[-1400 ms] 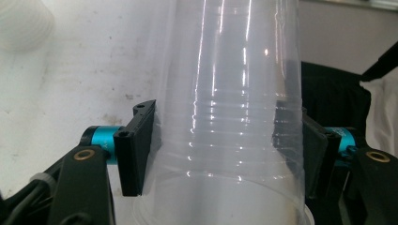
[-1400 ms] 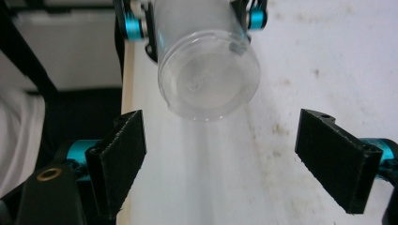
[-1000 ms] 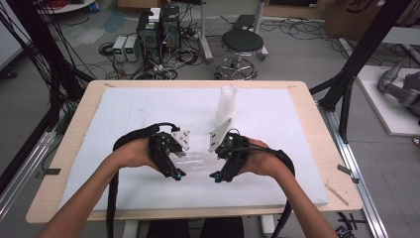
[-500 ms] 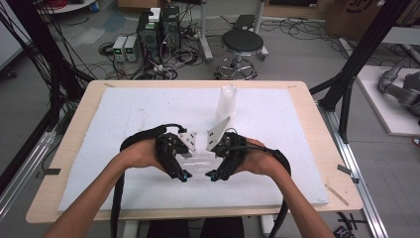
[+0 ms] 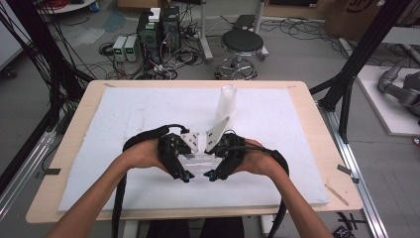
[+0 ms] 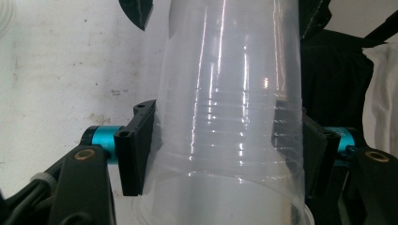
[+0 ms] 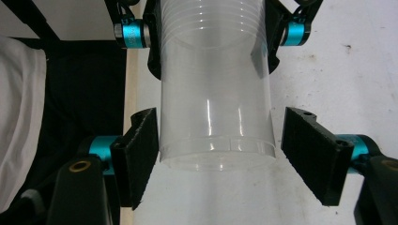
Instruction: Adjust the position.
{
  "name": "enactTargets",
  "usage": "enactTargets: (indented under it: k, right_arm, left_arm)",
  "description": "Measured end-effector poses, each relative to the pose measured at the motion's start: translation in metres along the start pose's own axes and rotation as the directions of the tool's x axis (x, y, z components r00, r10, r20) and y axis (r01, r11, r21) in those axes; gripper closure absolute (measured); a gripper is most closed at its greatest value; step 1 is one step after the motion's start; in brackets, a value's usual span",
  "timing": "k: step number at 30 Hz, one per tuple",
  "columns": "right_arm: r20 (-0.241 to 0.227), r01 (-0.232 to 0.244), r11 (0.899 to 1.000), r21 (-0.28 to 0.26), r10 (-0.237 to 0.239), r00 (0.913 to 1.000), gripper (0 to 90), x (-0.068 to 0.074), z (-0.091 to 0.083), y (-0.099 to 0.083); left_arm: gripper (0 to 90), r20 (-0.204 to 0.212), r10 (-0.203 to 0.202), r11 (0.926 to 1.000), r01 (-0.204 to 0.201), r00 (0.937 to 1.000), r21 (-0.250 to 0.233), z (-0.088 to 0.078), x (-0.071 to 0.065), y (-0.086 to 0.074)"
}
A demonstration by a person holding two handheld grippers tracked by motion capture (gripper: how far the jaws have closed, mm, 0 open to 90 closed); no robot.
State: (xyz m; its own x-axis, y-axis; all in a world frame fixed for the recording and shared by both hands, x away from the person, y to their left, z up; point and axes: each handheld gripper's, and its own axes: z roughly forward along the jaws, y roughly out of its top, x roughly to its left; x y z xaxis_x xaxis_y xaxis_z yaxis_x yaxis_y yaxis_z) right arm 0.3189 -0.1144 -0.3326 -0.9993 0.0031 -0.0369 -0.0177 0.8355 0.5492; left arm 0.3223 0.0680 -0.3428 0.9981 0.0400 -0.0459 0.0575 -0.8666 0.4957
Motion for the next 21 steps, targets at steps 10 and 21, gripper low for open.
enactTargets:
  k: [10,21]
  right_arm:
    - [-0.025,0.001,1.000,0.014,0.000,0.9997,41.7,0.0005,0.0021,0.0009]
    - [-0.022,-0.010,1.000,0.008,0.010,0.9997,42.6,-0.0001,0.0010,0.0001]
  left_arm:
    - [33.4,0.002,-0.005,1.0000,0.005,1.0000,-0.005,0.0007,0.0008,-0.0018]
    - [6.9,0.002,-0.063,0.9944,0.063,0.9980,-0.084,-0.0016,0.0058,-0.0052]
